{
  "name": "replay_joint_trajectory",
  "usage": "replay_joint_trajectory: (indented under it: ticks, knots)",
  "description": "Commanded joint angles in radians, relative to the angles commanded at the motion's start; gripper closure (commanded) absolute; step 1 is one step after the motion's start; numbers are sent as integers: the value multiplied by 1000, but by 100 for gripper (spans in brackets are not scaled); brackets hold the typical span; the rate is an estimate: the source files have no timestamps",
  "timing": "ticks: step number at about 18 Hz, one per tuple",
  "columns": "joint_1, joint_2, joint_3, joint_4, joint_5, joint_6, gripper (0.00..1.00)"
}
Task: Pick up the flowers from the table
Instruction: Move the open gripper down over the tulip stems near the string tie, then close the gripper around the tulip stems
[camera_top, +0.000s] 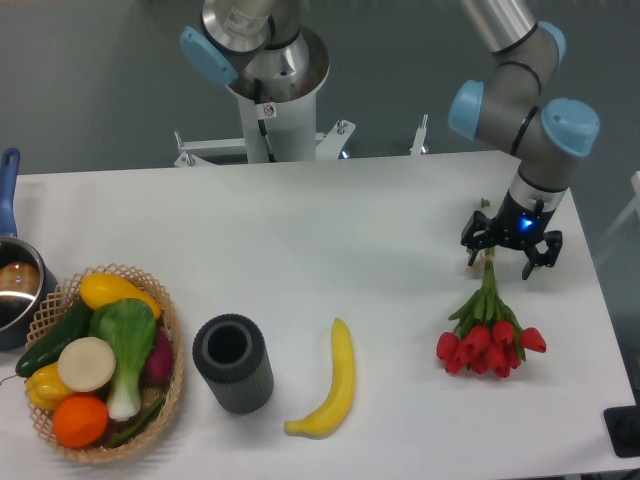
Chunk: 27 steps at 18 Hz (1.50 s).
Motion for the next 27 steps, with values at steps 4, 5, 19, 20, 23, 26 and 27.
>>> replay_joint_trajectory:
  ticks: [4, 5, 19, 20, 23, 26, 27]
  knots:
    - [0, -2, -8, 0, 2, 0, 22]
    - [0, -2, -6, -3, 2, 0, 25]
    - [0, 2, -6, -5, -2, -2, 56]
    - [0, 2, -6, -3, -2, -2, 56]
    - [0, 0, -6, -3, -2, -9, 63]
    - [-2, 0, -6, -3, -3, -14, 67]
    - [-2, 2, -5, -3, -3, -14, 68]
